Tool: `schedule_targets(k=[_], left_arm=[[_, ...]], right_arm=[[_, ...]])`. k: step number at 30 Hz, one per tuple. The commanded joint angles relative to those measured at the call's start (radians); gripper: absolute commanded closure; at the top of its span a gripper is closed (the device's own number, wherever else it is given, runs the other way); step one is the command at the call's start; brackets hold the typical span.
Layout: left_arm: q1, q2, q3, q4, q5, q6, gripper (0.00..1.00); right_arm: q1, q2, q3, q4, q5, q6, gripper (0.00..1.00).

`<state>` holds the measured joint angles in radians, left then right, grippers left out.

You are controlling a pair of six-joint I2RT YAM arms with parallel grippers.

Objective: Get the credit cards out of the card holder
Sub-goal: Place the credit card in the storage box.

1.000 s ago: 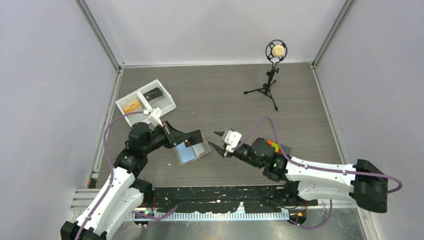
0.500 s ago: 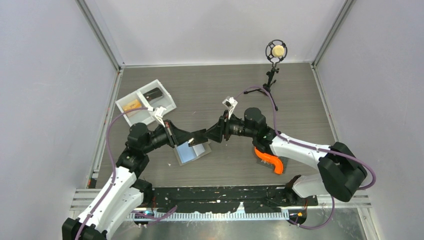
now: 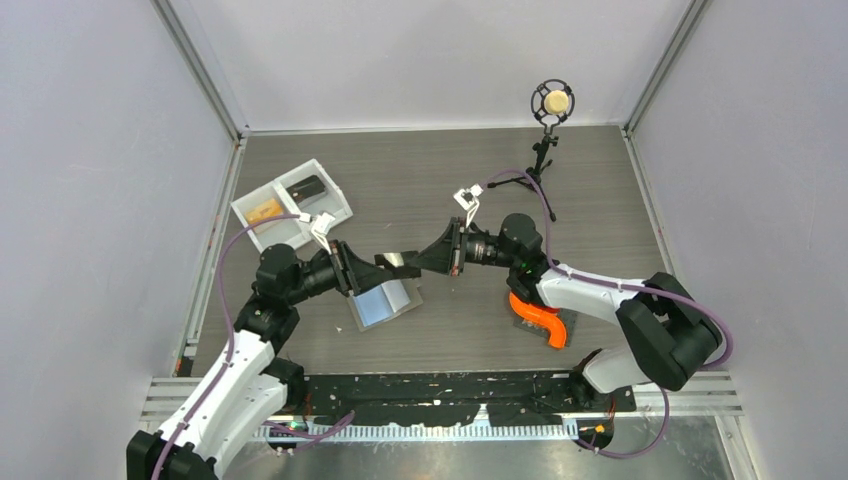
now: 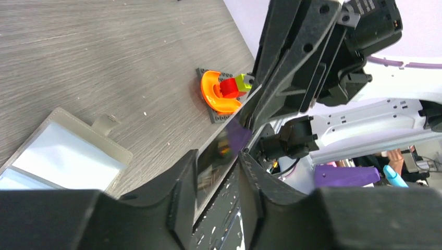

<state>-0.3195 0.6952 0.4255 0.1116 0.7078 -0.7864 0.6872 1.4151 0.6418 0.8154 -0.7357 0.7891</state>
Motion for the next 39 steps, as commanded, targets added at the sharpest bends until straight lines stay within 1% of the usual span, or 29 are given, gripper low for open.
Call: schedule_targets(k=[1,7,14,19,21,22,23,25,26,27,28,29,31,32,34,35,36,37,39], left_arm=[[0.0,-0.002,0.05,0.012,0.06,-0.025,0.6],[0.009,0.021,0.043,0.091,0.075,-0.105,0.64],[0.031,0.014,0.035,0.109,0.053,-0.12,0.57],[0.057,0.011,0.024,0.124,0.054,-0.131,0.58],[0.068,0.008,0.014,0.153,0.06,-0.16,0.61],[0.072,0.004,0.009,0.169,0.062,-0.172,0.64],[0.076,0.001,0.006,0.178,0.062,-0.18,0.69],[0.078,-0.003,0.004,0.181,0.062,-0.184,0.86],[0.078,-0.003,0.005,0.181,0.064,-0.185,0.95],[0.079,-0.003,0.005,0.182,0.065,-0.185,1.0],[0.079,-0.003,0.006,0.181,0.065,-0.185,1.0],[0.08,-0.005,0.008,0.174,0.061,-0.184,1.0],[0.085,-0.005,0.02,0.142,0.051,-0.173,1.0],[0.092,-0.007,0.027,0.129,0.044,-0.169,1.0],[0.112,-0.008,0.041,0.115,0.036,-0.165,1.0],[0.126,-0.006,0.053,0.101,0.032,-0.161,1.0],[0.144,-0.003,0.069,0.079,0.03,-0.15,1.0],[0.161,0.0,0.09,0.041,0.023,-0.131,1.0],[0.203,0.015,0.136,-0.044,0.002,-0.076,1.0]], right_arm=[[-0.049,0.016,-0.002,0.21,-0.044,0.122,0.95],[-0.07,0.031,-0.003,0.222,-0.069,0.133,0.95],[-0.072,0.045,-0.009,0.25,-0.101,0.152,0.95],[-0.074,0.046,-0.014,0.263,-0.112,0.161,0.95],[-0.074,0.046,-0.016,0.263,-0.116,0.161,0.95],[-0.074,0.045,-0.018,0.263,-0.118,0.161,0.95],[-0.074,0.044,-0.019,0.26,-0.116,0.159,0.95],[-0.074,0.046,-0.022,0.259,-0.112,0.159,0.94],[-0.074,0.047,-0.021,0.257,-0.11,0.159,0.92],[-0.074,0.047,-0.018,0.254,-0.111,0.159,0.91],[-0.074,0.046,-0.015,0.239,-0.109,0.156,0.83],[-0.074,0.041,-0.009,0.227,-0.108,0.152,0.79],[-0.074,0.023,-0.006,0.175,-0.093,0.114,0.6],[-0.074,0.014,-0.005,0.127,-0.073,0.098,0.56],[-0.074,-0.024,-0.001,0.038,-0.039,0.045,0.44],[-0.074,-0.053,0.002,0.006,-0.024,0.01,0.29],[-0.074,-0.067,0.002,-0.054,0.003,-0.008,0.22],[-0.074,-0.099,0.002,-0.079,0.029,-0.039,0.11],[-0.074,-0.145,-0.002,-0.139,0.058,-0.073,0.05]])
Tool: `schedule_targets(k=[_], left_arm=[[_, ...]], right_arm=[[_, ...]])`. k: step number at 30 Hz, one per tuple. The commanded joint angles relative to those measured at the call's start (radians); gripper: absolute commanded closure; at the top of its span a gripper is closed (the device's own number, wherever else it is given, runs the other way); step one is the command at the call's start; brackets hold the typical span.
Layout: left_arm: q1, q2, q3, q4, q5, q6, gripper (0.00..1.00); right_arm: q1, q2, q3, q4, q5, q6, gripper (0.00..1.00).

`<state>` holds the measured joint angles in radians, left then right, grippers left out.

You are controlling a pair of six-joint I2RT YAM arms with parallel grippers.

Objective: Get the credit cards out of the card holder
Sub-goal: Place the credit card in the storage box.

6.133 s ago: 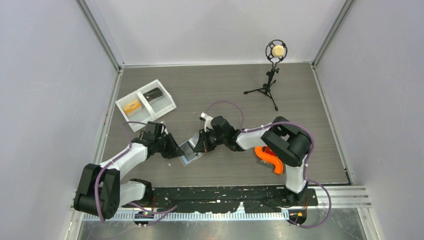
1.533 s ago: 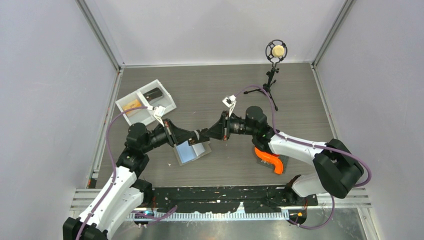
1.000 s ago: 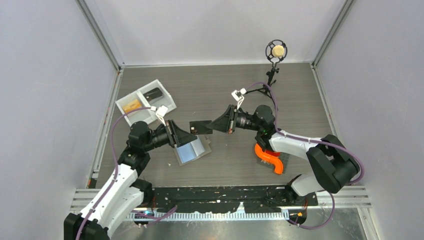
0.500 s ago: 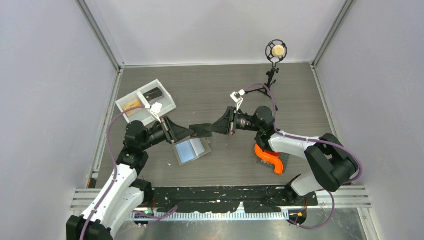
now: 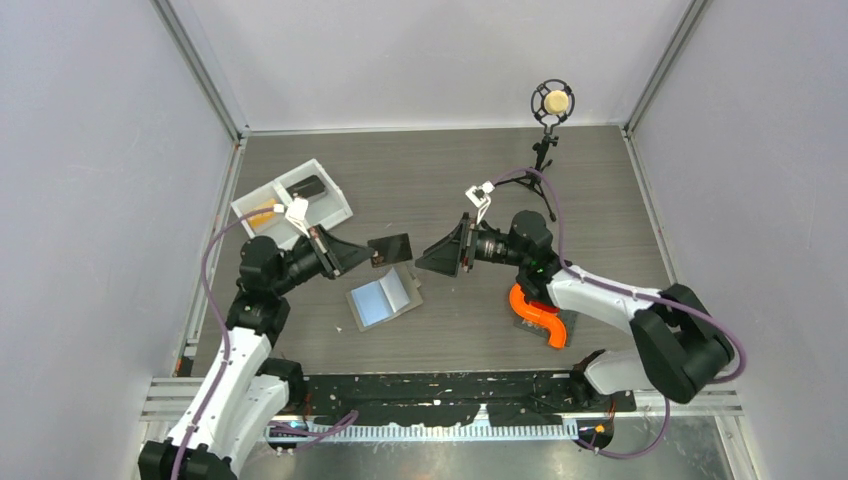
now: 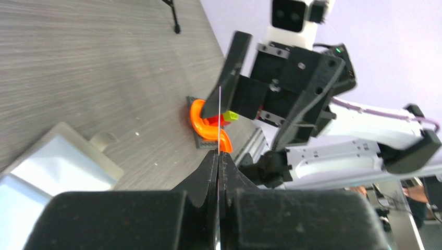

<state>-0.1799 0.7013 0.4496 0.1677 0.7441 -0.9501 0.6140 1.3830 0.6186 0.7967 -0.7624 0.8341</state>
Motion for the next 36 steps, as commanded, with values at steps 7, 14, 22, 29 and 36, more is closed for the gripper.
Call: schedule_targets(k=[7,14,22,29,36], left_arm=[[0.279,0.143,0.239,-0.204,-0.083,0.184,1.0],[0.428,0.361,0.409,-0.267,-0.228,0.269,1.0],[0.456,0.609,0.577,-0.276,-0.343,0.275,1.0],[0.462,0.833,0.715,-0.292,-0.378,0.279,1.0],[0.461,0.977,0.799,-0.289,-0.357,0.275,1.0]], right_arm=[[0.0,-0.236,0.003,-0.234,0.133,-0.167,0.05],[0.0,-0.284,-0.022,-0.256,0.157,-0.171,0.05],[0.0,-0.283,0.003,-0.293,0.143,-0.197,0.05],[0.0,-0.254,0.032,-0.308,0.137,-0.215,0.05],[0.0,-0.215,0.059,-0.352,0.144,-0.26,0.05]])
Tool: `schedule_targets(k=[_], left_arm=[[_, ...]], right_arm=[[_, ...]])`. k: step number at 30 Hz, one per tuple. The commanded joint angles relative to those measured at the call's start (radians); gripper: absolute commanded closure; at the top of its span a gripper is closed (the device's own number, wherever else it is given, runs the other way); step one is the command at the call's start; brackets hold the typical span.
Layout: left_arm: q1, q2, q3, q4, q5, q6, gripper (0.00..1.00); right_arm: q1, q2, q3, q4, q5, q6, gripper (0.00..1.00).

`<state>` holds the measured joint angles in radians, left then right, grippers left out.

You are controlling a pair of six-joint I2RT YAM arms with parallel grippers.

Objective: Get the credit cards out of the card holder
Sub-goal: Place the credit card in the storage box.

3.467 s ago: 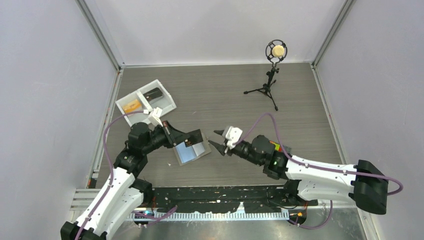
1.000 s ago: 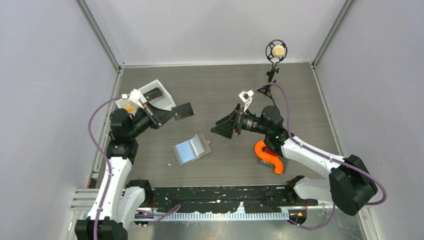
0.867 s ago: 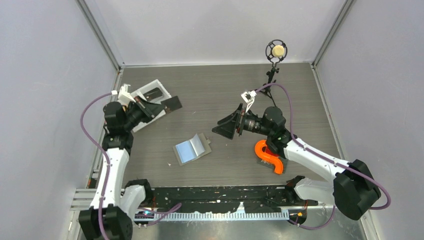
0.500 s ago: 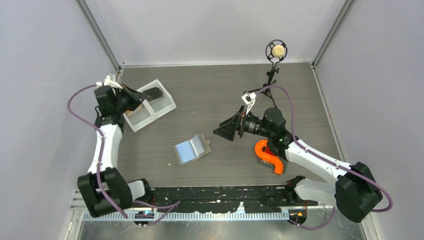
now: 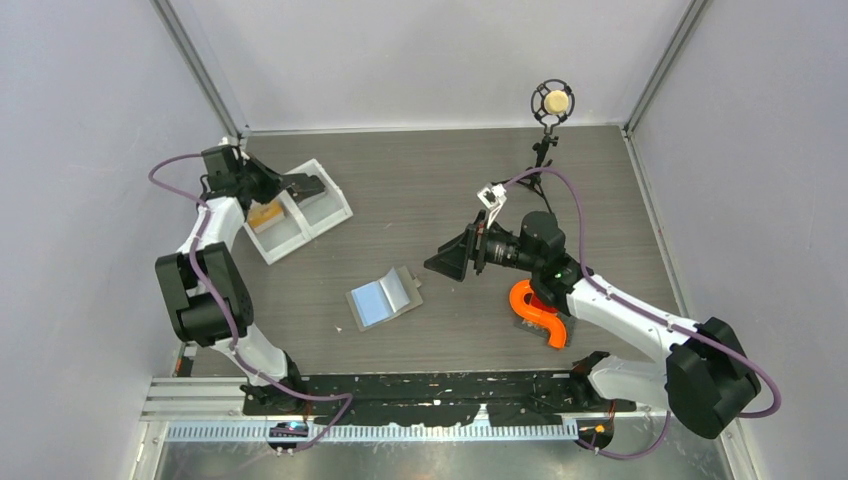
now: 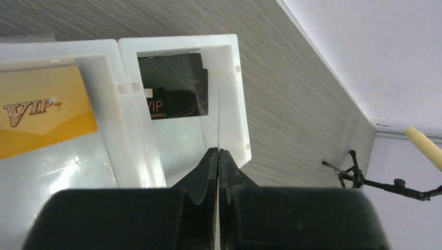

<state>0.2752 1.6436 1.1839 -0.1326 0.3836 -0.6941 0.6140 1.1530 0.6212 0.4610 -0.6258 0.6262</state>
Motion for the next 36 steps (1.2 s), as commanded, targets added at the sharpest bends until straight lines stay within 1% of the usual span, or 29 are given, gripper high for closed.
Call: schedule_targets(k=[1,9,12,16,28,32,36], left_arm=[[0.007,0.05,0.069,0.02,0.011,0.018,1.0],[0.007,0.139,0.087,0.051,0.005,0.027,1.0],[0.006,0.16,0.105,0.04,-0.004,0.034,1.0],[0.007,0.172,0.121,0.029,-0.036,0.055,1.0],[0.007,0.202,0.133,0.044,-0.043,0.051,1.0],[0.007,0.212,0.136,0.041,-0.043,0.051,0.92],[0.007,0.225,0.148,0.026,-0.055,0.056,0.89]], right_arm=[[0.0,0.022,0.059,-0.025,0.01,-0.055,0.05],[0.0,0.063,0.092,-0.024,0.002,-0.06,0.05],[0.0,0.061,0.092,-0.03,0.0,-0.065,0.05],[0.0,0.057,0.091,-0.035,0.003,-0.069,0.05],[0.0,0.053,0.097,-0.06,0.016,-0.083,0.05],[0.0,0.052,0.098,-0.058,0.016,-0.081,0.05],[0.0,0.048,0.097,-0.058,0.02,-0.08,0.05]])
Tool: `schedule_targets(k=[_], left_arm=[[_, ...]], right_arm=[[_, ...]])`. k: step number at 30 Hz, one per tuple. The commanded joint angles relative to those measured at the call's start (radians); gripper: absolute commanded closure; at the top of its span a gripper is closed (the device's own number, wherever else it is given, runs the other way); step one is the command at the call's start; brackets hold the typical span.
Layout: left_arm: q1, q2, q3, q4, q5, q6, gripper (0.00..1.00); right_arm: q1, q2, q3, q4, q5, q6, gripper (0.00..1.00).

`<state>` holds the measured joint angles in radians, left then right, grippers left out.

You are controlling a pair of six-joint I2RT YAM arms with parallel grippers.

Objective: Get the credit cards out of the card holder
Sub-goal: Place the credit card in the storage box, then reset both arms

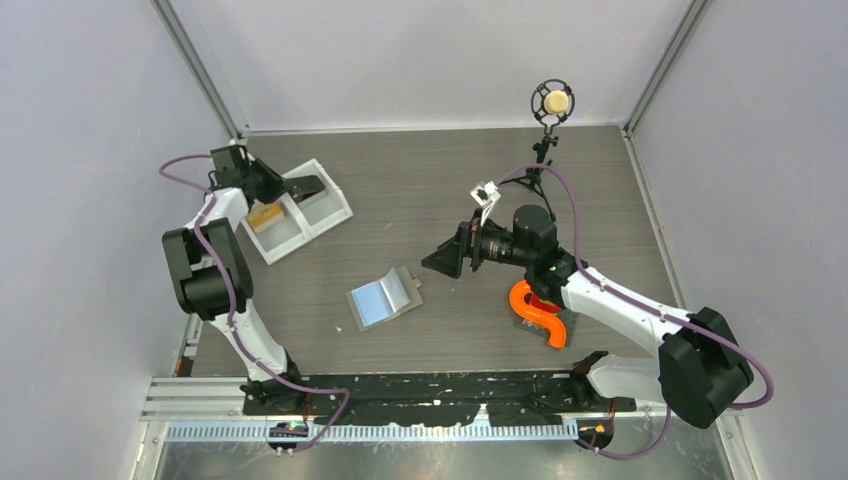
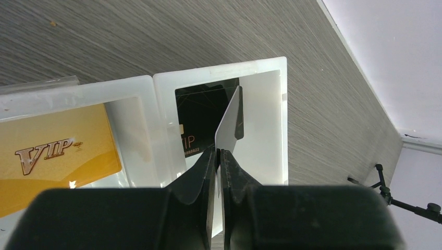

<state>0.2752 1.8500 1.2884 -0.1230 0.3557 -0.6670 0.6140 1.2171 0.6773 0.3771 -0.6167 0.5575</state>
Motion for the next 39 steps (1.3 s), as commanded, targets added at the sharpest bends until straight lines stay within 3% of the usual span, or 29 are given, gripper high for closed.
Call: schedule_targets(k=[1,9,18,30,36,39], left_arm=[[0.007,0.022,0.049,0.01,-0.032,0.033,0.89],[0.007,0.04,0.074,-0.013,-0.043,0.032,0.87],[0.007,0.046,0.11,-0.035,-0.051,0.033,0.75],[0.007,0.016,0.157,-0.098,-0.036,0.025,0.7],[-0.012,-0.127,0.097,-0.13,0.044,0.013,0.45],[-0.039,-0.215,0.046,-0.164,0.057,0.033,0.22]], right_arm=[[0.0,-0.017,0.041,0.026,0.011,-0.011,0.05],[0.0,-0.023,0.041,0.025,0.012,-0.009,0.04],[-0.001,-0.021,0.048,0.021,0.011,-0.01,0.05],[0.0,-0.031,0.07,-0.056,0.07,-0.023,0.05],[0.0,-0.061,0.092,-0.157,0.129,-0.083,0.05],[0.0,-0.095,0.094,-0.208,0.175,-0.132,0.05]])
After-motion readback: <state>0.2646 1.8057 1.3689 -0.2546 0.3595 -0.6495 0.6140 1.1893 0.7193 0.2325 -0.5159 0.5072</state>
